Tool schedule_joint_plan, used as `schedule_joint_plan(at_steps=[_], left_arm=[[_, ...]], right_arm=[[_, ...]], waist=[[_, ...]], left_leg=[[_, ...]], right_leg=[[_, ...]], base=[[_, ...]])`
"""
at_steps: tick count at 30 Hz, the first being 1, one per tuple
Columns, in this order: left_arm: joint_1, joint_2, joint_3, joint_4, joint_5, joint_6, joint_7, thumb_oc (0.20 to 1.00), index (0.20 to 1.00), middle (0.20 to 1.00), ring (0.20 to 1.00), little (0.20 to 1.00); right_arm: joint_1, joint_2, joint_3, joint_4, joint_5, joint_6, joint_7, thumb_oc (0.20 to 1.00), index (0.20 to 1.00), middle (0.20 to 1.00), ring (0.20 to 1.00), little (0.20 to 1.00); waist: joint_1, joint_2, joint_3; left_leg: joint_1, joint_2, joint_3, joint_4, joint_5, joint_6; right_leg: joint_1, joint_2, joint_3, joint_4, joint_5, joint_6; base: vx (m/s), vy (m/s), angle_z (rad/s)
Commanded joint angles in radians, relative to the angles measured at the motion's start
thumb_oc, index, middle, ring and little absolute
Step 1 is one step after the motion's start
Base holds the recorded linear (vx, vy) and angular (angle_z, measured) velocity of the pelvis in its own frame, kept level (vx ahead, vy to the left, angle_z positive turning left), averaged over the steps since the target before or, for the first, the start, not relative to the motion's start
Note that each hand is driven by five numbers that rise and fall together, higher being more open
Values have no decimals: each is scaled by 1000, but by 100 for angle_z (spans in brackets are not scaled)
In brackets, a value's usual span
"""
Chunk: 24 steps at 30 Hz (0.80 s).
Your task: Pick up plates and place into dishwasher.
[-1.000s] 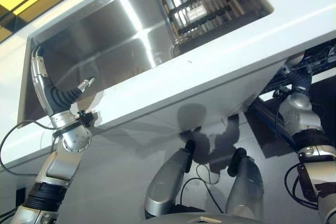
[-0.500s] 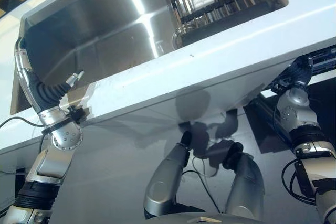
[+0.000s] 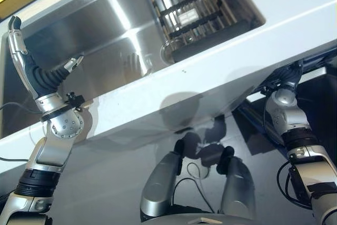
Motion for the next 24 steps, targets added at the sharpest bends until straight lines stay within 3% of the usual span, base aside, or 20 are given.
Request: schedule_joint_plan(at_steps=[1,10,18,24], left_arm=[[44,65,38,-42,52,-17,-17,1000,1000,1000,1000,1000],[127,41,79,-60,91,-50,-87,1000,1000,1000,1000,1000],[215,6,130,-76,112,-99,-125,1000,1000,1000,1000,1000],[263,2,174,-68,111,-134,-171,1000,1000,1000,1000,1000]], right_arm=[[-10,-17,-23,-92,-40,-21,-55,1000,1000,1000,1000,1000],[268,81,-112,-207,-60,6,-196,1000,1000,1000,1000,1000],[459,166,-171,-375,-135,31,-310,1000,1000,1000,1000,1000],[594,278,-192,-410,-96,-24,-363,1000,1000,1000,1000,1000]], waist=[[-13,-68,-98],[-48,-113,-167],[-98,-132,-212],[-154,-145,-225]], left_leg=[[-41,-21,47,139,-111,116],[50,20,95,159,-163,131],[114,39,136,165,-206,142],[170,35,176,178,-247,165]], right_leg=[[108,-22,134,-306,206,95],[217,-11,157,-369,225,100],[246,-13,201,-392,244,114],[230,-28,251,-374,277,133]], base=[[21,-52,-9],[56,-34,-19],[6,25,-22],[-17,33,-30]])
